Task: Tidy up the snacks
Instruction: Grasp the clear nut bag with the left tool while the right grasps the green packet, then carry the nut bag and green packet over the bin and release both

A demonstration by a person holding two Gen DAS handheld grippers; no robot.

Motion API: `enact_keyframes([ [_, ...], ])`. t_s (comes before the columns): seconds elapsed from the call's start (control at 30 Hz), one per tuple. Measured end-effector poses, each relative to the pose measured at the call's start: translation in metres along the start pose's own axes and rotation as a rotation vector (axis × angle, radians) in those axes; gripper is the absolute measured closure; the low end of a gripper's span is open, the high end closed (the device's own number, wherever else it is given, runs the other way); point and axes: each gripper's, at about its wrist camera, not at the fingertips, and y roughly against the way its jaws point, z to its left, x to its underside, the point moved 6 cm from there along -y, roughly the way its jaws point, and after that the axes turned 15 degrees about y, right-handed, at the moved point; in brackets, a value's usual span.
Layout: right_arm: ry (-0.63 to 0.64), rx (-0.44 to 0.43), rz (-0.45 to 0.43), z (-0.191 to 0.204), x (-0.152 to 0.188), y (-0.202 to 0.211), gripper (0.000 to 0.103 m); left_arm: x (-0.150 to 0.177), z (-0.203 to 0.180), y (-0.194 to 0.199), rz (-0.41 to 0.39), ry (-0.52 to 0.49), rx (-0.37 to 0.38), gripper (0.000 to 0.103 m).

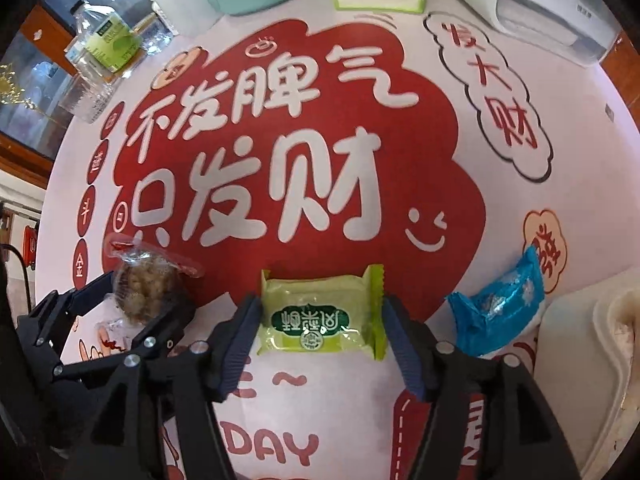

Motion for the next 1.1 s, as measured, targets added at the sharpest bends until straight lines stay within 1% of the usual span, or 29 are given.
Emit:
enact_keyframes([
  [0.03,0.005,0.009,0.001,0.001,0.001,0.0,0.035,0.001,-0.003,0.0,-0.006,-0.012,0.002,0.019],
  [0.1,0.017,0.033,0.009,0.002,0.001,-0.002,0.035,0.003,-0.01,0.002,-0.027,-0.037,0.011,0.025],
  [0.13,0.021,0.042,0.012,0.003,0.001,-0.003,0.036,0.005,-0.013,0.003,-0.031,-0.048,0.022,0.034],
  [0.17,0.026,0.056,0.014,0.003,0.001,-0.003,0.04,0.007,-0.018,0.005,-0.035,-0.062,0.036,0.044],
  [0.2,0.03,0.059,0.011,0.004,0.002,-0.002,0.042,0.007,-0.019,0.007,-0.043,-0.072,0.042,0.045],
  [0.23,0.035,0.053,0.008,0.005,0.002,-0.001,0.049,0.008,-0.02,0.009,-0.057,-0.085,0.034,0.05],
  [0.27,0.028,0.042,0.009,0.005,0.003,-0.001,0.05,0.009,-0.022,0.013,-0.081,-0.105,0.025,0.056],
  [0.33,0.017,0.035,0.005,0.004,0.003,0.0,0.051,0.013,-0.022,0.016,-0.096,-0.123,0.027,0.057],
  [0.5,-0.02,-0.003,-0.009,-0.001,0.015,0.007,0.052,0.029,-0.01,0.026,-0.092,-0.106,0.054,0.058],
  [0.63,-0.051,-0.045,-0.024,-0.004,0.034,0.014,0.053,0.049,-0.002,0.041,-0.098,-0.081,0.061,0.058],
  [0.7,-0.059,-0.056,-0.041,-0.001,0.043,0.02,0.053,0.06,-0.001,0.055,-0.111,-0.071,0.066,0.058],
  [0.9,-0.027,-0.073,-0.123,0.008,0.085,0.063,0.053,0.1,-0.007,0.103,-0.145,-0.076,0.056,0.058],
  [1.03,0.013,-0.075,-0.173,0.015,0.112,0.095,0.052,0.129,-0.016,0.131,-0.144,-0.064,0.082,0.058],
  [1.1,0.031,-0.078,-0.193,0.016,0.131,0.113,0.052,0.145,-0.022,0.144,-0.145,-0.06,0.091,0.058],
])
